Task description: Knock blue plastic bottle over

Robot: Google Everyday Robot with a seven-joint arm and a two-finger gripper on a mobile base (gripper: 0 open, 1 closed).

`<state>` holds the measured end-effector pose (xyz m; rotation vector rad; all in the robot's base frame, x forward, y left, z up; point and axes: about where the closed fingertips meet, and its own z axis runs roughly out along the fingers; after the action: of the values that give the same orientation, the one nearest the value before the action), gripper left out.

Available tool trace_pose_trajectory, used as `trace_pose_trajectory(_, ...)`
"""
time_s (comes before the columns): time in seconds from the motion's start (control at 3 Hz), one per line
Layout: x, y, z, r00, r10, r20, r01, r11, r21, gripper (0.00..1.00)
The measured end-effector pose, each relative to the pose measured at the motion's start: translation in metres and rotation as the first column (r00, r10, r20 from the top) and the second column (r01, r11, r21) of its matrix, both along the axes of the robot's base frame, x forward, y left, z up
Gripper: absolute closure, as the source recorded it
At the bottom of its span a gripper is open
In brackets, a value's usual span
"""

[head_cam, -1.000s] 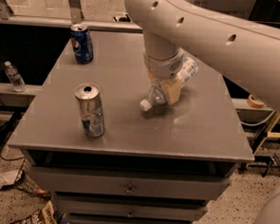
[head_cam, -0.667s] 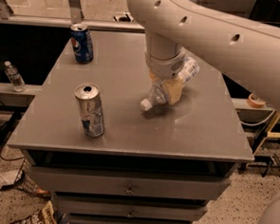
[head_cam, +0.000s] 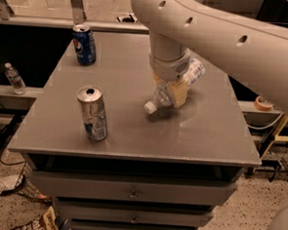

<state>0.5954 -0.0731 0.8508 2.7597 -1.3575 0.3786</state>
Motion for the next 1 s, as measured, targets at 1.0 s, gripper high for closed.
trace_pose_trajectory(1.0, 0.0008, -0.0003, 0.0005, 1.0, 0.0, 0.008, 0.0, 1.0, 0.004, 0.0)
